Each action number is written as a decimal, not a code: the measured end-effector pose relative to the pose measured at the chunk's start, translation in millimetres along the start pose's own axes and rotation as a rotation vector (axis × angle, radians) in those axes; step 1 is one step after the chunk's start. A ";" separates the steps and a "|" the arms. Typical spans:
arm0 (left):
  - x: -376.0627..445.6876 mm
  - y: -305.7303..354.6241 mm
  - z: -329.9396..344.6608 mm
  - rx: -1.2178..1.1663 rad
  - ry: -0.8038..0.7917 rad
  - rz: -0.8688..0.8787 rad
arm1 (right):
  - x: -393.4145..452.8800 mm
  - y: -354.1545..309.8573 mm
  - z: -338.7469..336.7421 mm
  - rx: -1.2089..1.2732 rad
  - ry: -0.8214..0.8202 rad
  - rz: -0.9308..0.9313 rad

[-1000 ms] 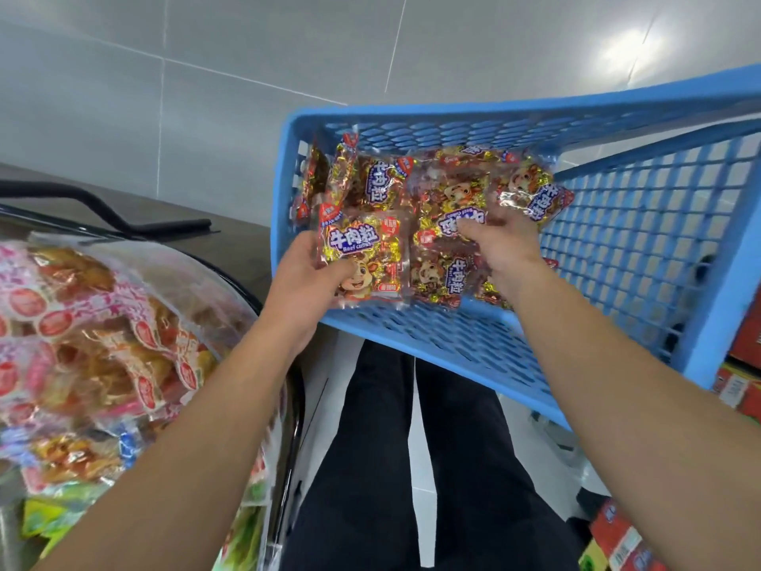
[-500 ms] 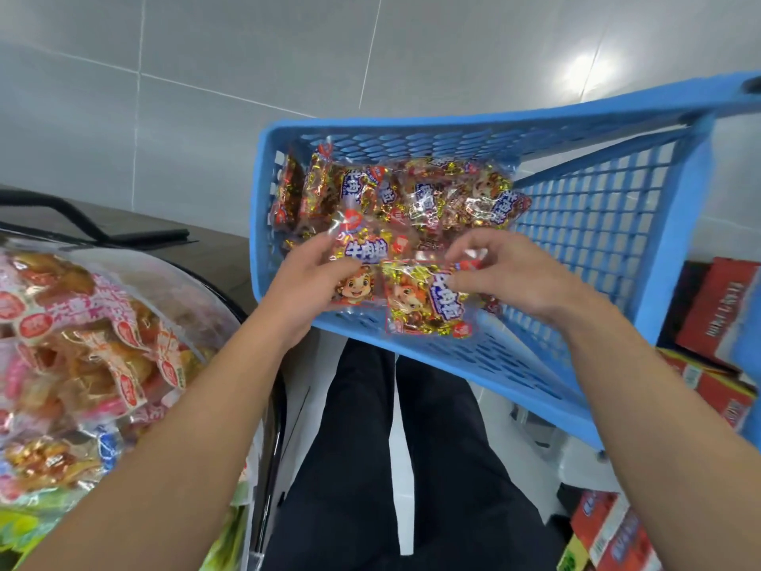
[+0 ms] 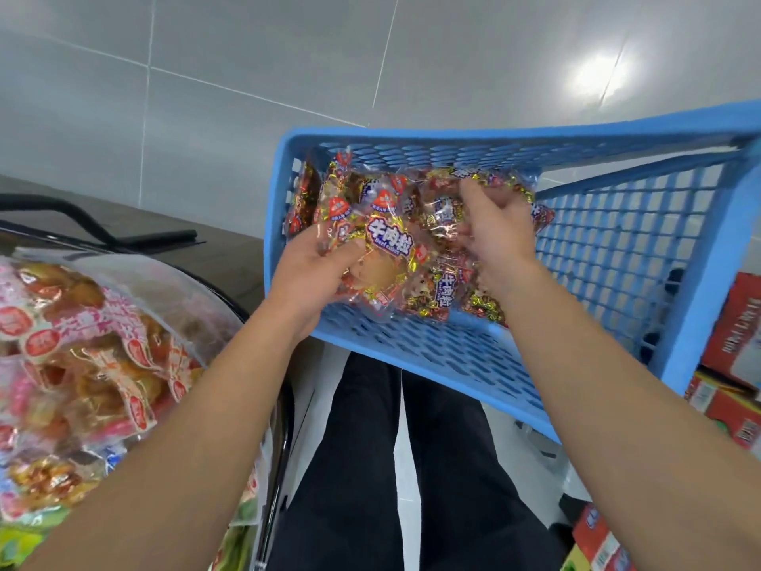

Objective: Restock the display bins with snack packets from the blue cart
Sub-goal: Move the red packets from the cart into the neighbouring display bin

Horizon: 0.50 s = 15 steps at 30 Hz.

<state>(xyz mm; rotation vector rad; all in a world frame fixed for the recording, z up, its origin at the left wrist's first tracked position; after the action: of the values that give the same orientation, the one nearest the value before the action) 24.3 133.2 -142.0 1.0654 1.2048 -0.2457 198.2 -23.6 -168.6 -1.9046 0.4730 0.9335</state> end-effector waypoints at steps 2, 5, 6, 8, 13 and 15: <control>-0.2 -1.6 -3.9 -0.005 0.014 0.031 | 19.9 11.6 2.3 0.200 0.005 0.241; -3.6 -6.1 -5.8 -0.016 0.015 0.056 | 41.4 14.8 11.8 0.226 -0.036 0.323; -5.0 -7.8 -7.6 -0.028 0.031 0.055 | 44.8 14.9 13.3 0.247 -0.033 0.317; -8.4 -9.3 -12.0 -0.057 0.069 0.057 | 42.5 16.0 10.9 0.336 -0.040 0.327; -35.2 -4.7 -20.7 -0.121 0.163 0.045 | -13.9 20.0 -26.9 0.288 -0.083 0.266; -53.5 0.2 -23.9 -0.123 0.203 0.050 | -44.9 14.7 -45.5 0.245 -0.138 0.203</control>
<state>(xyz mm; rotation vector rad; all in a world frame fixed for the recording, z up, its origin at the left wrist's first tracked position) -12.0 132.4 -96.0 1.0299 1.3550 -0.0237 178.7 -72.8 -129.9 -1.5817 0.6745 1.0781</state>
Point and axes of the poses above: each hand's wrist, its own x-axis towards the middle knuckle, its own z-axis out of the palm, y = z × x, the point moved 6 cm from there along x, towards the middle knuckle, and after that the axes turned 1 degree about -z, right-handed, at the moved point
